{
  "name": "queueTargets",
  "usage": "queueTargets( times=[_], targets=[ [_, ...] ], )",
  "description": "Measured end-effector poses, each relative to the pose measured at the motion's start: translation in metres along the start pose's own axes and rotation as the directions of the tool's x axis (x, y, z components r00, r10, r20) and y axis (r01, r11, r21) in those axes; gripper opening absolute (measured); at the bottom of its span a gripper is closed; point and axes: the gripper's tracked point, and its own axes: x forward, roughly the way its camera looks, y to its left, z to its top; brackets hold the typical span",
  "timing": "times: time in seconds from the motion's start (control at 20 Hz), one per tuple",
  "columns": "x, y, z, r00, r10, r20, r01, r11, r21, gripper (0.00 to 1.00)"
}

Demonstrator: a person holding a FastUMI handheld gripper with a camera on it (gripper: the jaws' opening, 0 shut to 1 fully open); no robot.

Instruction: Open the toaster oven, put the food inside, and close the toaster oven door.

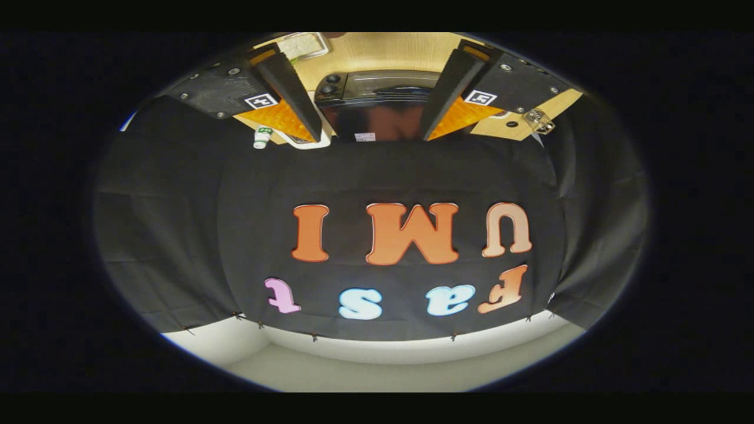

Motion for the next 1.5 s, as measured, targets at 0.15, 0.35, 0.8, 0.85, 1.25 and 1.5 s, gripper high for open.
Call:
queueTargets(
  times=[0.15, 0.35, 0.8, 0.85, 1.25, 1.5],
  targets=[
    [0.019, 0.028, -0.029, 0.997, 0.051, -0.050, -0.051, 0.999, -0.004, 0.99],
    [0.049, 0.044, -0.063, 0.993, 0.053, -0.107, -0.055, 0.998, -0.019, 0.99],
    [0.094, 0.053, -0.126, 0.968, 0.025, -0.249, -0.051, 0.994, -0.101, 1.00],
    [0.093, 0.055, -0.130, 0.966, 0.026, -0.259, -0.053, 0.994, -0.098, 1.00],
    [0.086, 0.065, -0.147, 0.940, 0.074, -0.333, -0.081, 0.997, -0.005, 0.99],
    [0.072, 0.063, -0.150, 0.936, 0.075, -0.344, -0.082, 0.997, -0.004, 0.99]
  ],
)
